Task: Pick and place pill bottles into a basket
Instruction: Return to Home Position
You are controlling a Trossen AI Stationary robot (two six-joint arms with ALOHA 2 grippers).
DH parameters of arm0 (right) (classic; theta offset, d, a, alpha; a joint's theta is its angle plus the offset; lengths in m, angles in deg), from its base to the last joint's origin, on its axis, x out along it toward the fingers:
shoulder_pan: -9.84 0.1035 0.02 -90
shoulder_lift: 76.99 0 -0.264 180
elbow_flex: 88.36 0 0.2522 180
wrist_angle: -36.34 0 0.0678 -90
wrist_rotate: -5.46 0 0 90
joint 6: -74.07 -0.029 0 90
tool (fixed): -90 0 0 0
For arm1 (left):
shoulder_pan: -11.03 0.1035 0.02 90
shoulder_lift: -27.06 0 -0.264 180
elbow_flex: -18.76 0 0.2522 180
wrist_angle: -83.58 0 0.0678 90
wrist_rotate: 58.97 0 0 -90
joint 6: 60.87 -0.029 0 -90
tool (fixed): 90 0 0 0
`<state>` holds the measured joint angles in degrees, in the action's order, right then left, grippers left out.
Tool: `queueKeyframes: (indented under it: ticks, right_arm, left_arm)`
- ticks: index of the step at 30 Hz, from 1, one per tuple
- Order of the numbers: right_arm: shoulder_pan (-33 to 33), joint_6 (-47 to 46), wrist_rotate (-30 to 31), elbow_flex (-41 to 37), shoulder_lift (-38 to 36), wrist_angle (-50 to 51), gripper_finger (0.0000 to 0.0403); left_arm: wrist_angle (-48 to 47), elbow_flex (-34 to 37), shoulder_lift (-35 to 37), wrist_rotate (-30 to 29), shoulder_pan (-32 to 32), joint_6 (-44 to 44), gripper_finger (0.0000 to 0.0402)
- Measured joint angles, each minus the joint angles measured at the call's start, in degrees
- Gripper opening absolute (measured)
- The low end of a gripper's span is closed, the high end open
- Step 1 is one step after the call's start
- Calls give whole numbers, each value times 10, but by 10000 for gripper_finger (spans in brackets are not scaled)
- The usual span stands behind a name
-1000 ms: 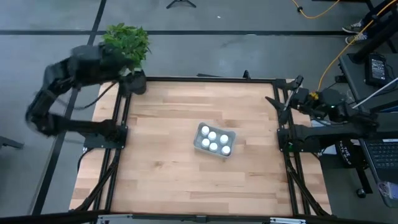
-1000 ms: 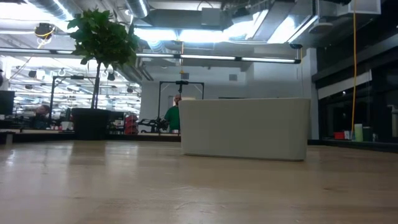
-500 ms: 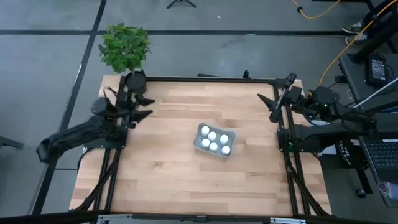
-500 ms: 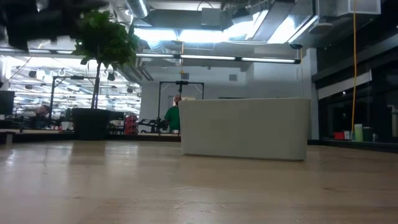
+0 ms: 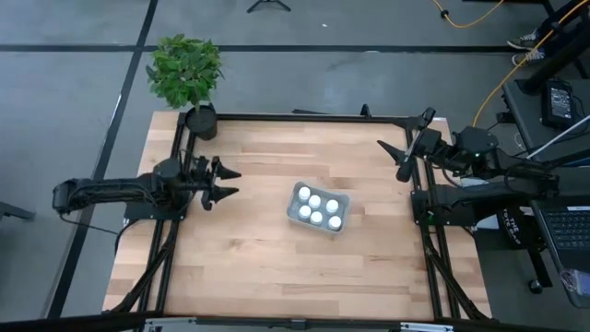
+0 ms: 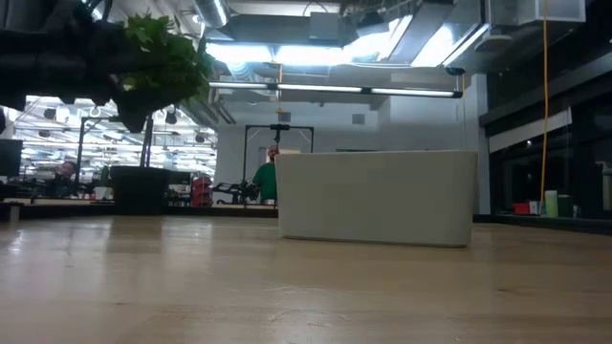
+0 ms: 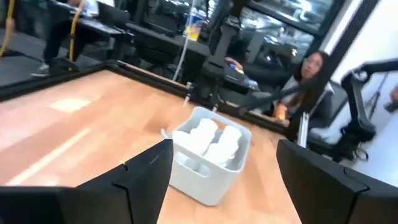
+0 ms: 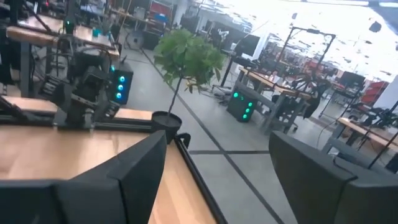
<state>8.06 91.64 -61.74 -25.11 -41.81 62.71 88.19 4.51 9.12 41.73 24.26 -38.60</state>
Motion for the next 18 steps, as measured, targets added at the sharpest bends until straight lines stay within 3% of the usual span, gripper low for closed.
queueKeyframes:
  ticks: [5, 9, 18]
  right_arm:
    - [0, 18, 0, 0, 3, 1, 286]
    - [0, 15, 0, 0, 3, 1, 286]
    - [-1, 16, 2, -3, 6, 14, 286]
  left_arm:
    - [-30, 0, 1, -66, -39, -22, 278]
    - [-40, 0, -3, -62, -45, 23, 278]
    - [-45, 0, 2, -62, -46, 25, 278]
